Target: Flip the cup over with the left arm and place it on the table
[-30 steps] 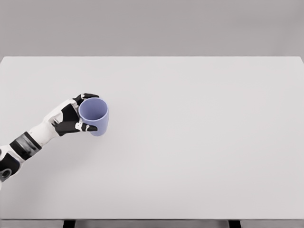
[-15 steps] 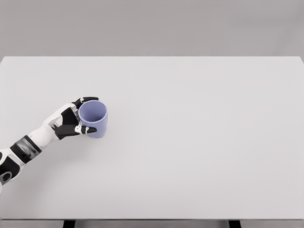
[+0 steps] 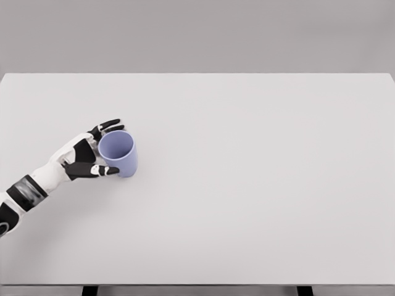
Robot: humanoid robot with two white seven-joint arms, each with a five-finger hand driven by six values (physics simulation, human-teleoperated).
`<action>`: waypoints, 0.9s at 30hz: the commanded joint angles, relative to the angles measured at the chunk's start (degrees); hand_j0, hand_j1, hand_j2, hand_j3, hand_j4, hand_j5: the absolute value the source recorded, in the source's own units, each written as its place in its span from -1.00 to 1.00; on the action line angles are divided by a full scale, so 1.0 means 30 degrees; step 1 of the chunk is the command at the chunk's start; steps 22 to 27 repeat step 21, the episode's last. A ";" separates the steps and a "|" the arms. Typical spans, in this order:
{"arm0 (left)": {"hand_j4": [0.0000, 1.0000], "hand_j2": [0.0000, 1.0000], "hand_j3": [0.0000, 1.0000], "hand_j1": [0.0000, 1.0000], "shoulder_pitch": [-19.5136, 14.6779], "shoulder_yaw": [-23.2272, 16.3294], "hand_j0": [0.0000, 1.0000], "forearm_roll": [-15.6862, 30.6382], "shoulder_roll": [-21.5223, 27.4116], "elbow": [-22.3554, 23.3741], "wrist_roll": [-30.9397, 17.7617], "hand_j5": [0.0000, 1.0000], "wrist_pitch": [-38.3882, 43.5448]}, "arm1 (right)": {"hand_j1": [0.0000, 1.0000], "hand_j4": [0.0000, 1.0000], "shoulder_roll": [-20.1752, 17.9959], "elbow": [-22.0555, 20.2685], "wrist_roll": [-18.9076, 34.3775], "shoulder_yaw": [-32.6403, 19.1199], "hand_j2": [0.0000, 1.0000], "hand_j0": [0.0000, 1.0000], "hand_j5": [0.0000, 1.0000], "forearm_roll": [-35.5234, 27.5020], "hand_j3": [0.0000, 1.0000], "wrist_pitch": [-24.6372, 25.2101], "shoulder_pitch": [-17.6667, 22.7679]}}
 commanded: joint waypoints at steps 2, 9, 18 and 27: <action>1.00 1.00 1.00 1.00 0.0029 0.0080 1.00 0.0065 0.0571 0.0148 -0.0029 1.00 -0.0056 | 1.00 1.00 0.0000 0.0001 0.0004 0.0001 1.00 1.00 1.00 0.0001 1.00 -0.0001 0.0000; 1.00 1.00 1.00 1.00 0.0146 0.1310 1.00 0.0709 0.3851 -0.0086 -0.0264 1.00 -0.0232 | 1.00 1.00 0.0000 0.0001 0.0004 0.0001 1.00 1.00 1.00 0.0001 1.00 -0.0001 0.0000; 1.00 1.00 1.00 1.00 -0.0498 0.2454 1.00 0.0856 0.4791 -0.3221 -0.3867 1.00 -0.3513 | 1.00 1.00 0.0000 0.0001 0.0004 0.0001 1.00 1.00 1.00 0.0001 1.00 -0.0001 0.0000; 1.00 1.00 1.00 1.00 -0.0615 0.2454 1.00 -0.0228 0.4058 -0.3543 -0.3809 1.00 -0.3484 | 1.00 1.00 0.0000 0.0001 0.0004 0.0001 1.00 1.00 1.00 0.0001 1.00 -0.0001 0.0000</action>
